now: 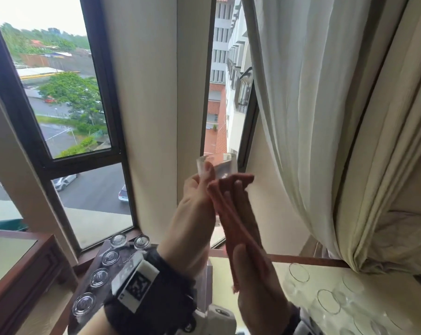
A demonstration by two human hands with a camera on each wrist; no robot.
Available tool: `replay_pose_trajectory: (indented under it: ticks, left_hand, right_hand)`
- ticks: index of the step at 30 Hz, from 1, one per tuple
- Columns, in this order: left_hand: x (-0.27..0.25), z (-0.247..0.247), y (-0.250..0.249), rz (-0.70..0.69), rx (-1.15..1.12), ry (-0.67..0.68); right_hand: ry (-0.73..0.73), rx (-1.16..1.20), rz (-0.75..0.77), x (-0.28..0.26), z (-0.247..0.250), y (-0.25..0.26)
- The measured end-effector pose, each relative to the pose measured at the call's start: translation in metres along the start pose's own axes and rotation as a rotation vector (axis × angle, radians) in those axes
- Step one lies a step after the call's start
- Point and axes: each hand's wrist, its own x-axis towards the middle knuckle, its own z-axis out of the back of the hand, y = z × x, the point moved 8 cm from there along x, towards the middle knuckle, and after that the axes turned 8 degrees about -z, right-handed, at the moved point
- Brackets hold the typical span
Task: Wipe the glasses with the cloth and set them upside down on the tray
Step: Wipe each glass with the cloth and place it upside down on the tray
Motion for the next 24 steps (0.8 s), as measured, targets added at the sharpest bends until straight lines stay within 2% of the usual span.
replay_pose_trajectory:
  ticks: [2, 5, 10, 12, 13, 15, 18, 21, 24]
  left_hand:
    - [0.001, 0.004, -0.008, -0.028, 0.021, 0.018]
    - [-0.011, 0.002, -0.011, -0.045, 0.074, 0.071]
    - [-0.034, -0.024, 0.01, -0.013, 0.029, 0.214]
    - [-0.04, -0.033, 0.012, -0.012, 0.04, 0.239]
    - [-0.04, -0.036, 0.013, -0.006, 0.045, 0.239]
    - [-0.037, -0.036, 0.007, 0.023, 0.045, 0.205]
    - [-0.024, -0.02, -0.008, 0.016, 0.005, 0.09]
    - [-0.013, -0.003, -0.018, 0.0, -0.007, 0.038]
    - [-0.017, -0.004, -0.013, -0.002, 0.123, 0.091]
  right_hand:
    - [0.024, 0.071, -0.22, -0.019, -0.007, -0.034]
    - [-0.196, 0.19, -0.245, -0.024, 0.011, -0.043]
    - [-0.163, 0.224, -0.233, 0.009, 0.038, -0.025]
    - [-0.242, 0.26, -0.277, 0.011, 0.05, -0.017]
    - [-0.244, 0.229, -0.245, 0.011, 0.051, -0.009]
    - [-0.151, 0.105, -0.135, 0.003, 0.041, 0.007]
    - [-0.034, 0.069, -0.19, -0.023, 0.019, -0.008]
    - [-0.098, 0.002, -0.045, -0.039, 0.013, -0.024]
    - [-0.095, 0.012, -0.016, -0.036, 0.011, -0.03]
